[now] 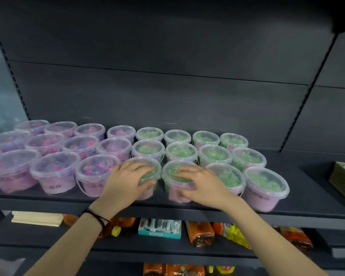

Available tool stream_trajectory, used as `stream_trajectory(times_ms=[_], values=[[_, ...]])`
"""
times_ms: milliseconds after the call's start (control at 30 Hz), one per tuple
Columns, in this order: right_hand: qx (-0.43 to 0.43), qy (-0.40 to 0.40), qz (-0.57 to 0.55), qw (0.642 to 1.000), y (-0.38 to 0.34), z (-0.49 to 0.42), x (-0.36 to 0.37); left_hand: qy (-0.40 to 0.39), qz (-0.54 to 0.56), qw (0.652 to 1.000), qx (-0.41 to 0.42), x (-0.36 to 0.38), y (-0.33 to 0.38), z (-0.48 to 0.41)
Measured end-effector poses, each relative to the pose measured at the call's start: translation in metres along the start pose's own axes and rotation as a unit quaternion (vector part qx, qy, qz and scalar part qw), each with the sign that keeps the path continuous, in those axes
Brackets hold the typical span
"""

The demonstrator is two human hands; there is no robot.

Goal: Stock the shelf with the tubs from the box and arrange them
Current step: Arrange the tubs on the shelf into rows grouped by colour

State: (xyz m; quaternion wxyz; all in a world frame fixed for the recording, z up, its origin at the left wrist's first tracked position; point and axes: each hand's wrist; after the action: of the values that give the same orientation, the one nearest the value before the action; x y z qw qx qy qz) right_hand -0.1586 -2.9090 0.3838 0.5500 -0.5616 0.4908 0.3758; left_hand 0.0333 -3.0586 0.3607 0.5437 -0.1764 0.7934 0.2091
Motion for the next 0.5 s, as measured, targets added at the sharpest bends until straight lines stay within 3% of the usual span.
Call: stream_trajectory(times_ms=[233,367,500], values=[[0.041,0.079,0.048,0.995,-0.008,-0.001,0.016,0.014,0.025,0.999,-0.026,0.007,0.003,0.000],[0.022,0.117,0.011,0.993,-0.008,0.008,0.030,0.009,0.012,1.000,-0.023,0.009,0.002,0.003],[0.064,0.248,0.011,0.967,0.005,0.043,0.050,0.056,-0.015,0.998,-0.034,0.009,0.001,0.014]])
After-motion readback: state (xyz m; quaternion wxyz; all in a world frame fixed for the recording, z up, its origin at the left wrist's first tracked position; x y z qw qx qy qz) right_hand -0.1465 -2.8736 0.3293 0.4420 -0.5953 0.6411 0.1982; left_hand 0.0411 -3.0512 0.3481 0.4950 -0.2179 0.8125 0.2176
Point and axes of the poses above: each hand's wrist, its own z-axis away from the middle knuckle, its own x-axis out of the palm, y = z × x, and after that the axes turned 5 degrees about -y, right-handed
